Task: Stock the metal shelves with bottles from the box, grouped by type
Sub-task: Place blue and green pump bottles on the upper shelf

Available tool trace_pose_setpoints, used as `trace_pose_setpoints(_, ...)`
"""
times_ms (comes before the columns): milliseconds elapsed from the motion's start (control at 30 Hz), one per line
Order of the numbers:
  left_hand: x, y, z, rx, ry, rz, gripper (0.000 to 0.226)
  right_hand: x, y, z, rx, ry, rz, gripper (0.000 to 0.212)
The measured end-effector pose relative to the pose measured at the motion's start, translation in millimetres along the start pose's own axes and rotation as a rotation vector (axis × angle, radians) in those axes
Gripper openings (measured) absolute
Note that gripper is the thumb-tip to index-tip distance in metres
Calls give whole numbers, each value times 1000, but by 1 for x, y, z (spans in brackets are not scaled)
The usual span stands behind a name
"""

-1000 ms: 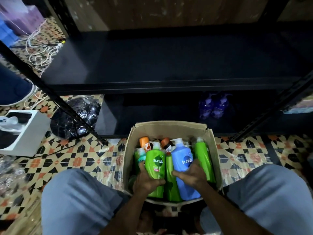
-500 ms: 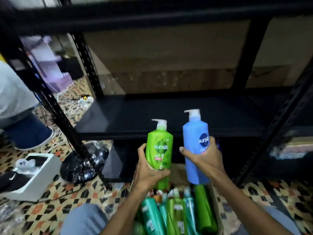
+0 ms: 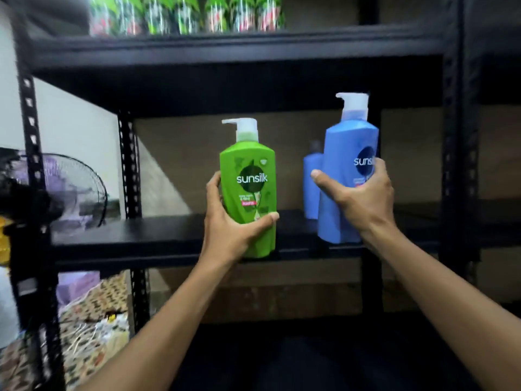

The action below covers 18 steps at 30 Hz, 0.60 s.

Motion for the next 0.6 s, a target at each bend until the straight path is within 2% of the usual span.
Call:
trace_pose_setpoints(133, -22, -51, 0, -6, -28, -4, 112, -16, -43, 15, -29, 80, 67, 92)
trace_pose_setpoints(233, -34, -73, -12, 12, -63, -6, 115, -27, -53, 38, -68, 146, 48, 100)
trace_pose_setpoints(467, -53, -81, -60, 90, -69, -13, 107, -41, -54, 86, -120, 232, 85, 115)
trace_pose_setpoints(600, -57, -88, -73, 133, -58, -4, 105, -45, -56, 97, -80, 255, 90, 112)
Point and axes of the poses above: each hand's wrist, its own y-axis away from the middle knuckle, its own x-axis out of the back of the hand, z = x × y, the point moved 6 cm from there along -y, towards the middle knuckle, and after that the axes turned 8 degrees about x, right-handed, at the moved point
